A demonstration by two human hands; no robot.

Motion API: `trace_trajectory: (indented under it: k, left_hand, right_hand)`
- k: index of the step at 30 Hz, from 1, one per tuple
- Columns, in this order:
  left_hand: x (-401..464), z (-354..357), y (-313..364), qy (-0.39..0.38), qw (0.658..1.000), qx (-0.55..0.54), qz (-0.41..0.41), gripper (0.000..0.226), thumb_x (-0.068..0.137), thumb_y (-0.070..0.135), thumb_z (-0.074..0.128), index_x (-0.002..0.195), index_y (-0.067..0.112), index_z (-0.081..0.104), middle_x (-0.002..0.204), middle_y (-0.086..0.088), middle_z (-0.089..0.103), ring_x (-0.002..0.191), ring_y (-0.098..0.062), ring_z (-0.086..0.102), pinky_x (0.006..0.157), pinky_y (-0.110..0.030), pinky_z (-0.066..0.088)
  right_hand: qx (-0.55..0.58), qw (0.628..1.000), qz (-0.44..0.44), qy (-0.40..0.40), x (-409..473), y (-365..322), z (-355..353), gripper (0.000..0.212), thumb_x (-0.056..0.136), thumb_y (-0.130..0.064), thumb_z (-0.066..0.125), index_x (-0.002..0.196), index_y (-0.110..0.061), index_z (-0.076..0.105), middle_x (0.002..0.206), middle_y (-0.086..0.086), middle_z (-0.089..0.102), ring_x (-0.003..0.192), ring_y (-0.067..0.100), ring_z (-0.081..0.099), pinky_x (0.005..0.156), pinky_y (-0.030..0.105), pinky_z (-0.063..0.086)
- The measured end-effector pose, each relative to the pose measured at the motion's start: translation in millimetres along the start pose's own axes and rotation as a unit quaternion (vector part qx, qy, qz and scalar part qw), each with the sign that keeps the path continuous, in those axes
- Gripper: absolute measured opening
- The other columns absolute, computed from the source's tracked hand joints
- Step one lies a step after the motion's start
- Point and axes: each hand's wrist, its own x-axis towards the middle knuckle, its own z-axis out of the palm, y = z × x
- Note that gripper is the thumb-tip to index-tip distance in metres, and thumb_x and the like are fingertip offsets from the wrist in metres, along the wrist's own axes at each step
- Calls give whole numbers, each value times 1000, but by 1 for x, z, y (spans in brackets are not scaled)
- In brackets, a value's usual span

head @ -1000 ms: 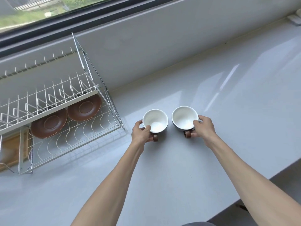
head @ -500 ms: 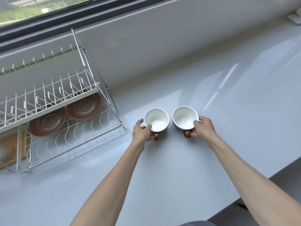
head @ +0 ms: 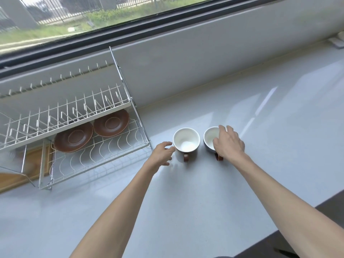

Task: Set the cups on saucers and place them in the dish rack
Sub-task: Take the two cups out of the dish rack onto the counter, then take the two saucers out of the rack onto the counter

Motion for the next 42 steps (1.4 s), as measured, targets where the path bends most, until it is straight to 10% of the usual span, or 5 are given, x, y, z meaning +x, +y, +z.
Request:
trace_trajectory:
  k: [7,10,22,37,42]
  left_hand:
    - [-34,-47,-3,-3,987,147,61,46,100,31,51,145,20,49,122,-4,62,96,-22,58,84,-31,47]
    - [-52,-75,-5,10,943,318,100,47,101,35,48,147,24,47,142,-7,59,124,-27,57,100,-34,45]
    - [-97,-149,-61,327,792,469,212,48,83,21,72,130,15,64,129,-14,67,119,-38,62,94,-51,50]
    - [-44,-175,-93,337,914,207,91,57,101,37,47,154,21,36,160,-5,38,144,-26,37,114,-40,32]
    - [-15,-179,-81,329,931,142,70,58,102,38,45,155,20,32,158,-3,40,138,-28,45,107,-42,38]
  right_hand:
    - [-64,988,-139,-12,-21,-54,-10,43,93,-25,45,135,-12,49,130,14,57,120,35,53,92,44,46]
    - [-90,977,-193,-19,-36,-82,-10,40,93,-24,44,130,-12,53,126,12,60,116,35,56,90,43,46]
    - [-13,910,-405,91,-91,-183,25,35,98,-28,46,131,-19,52,135,2,53,122,25,53,75,44,53]
    - [3,914,-398,79,-47,-254,80,50,96,-33,54,142,-15,46,152,14,39,139,30,39,106,44,43]
    - [-6,925,-370,85,-17,-275,87,43,92,-32,58,128,-10,55,121,14,59,113,33,55,89,43,51]
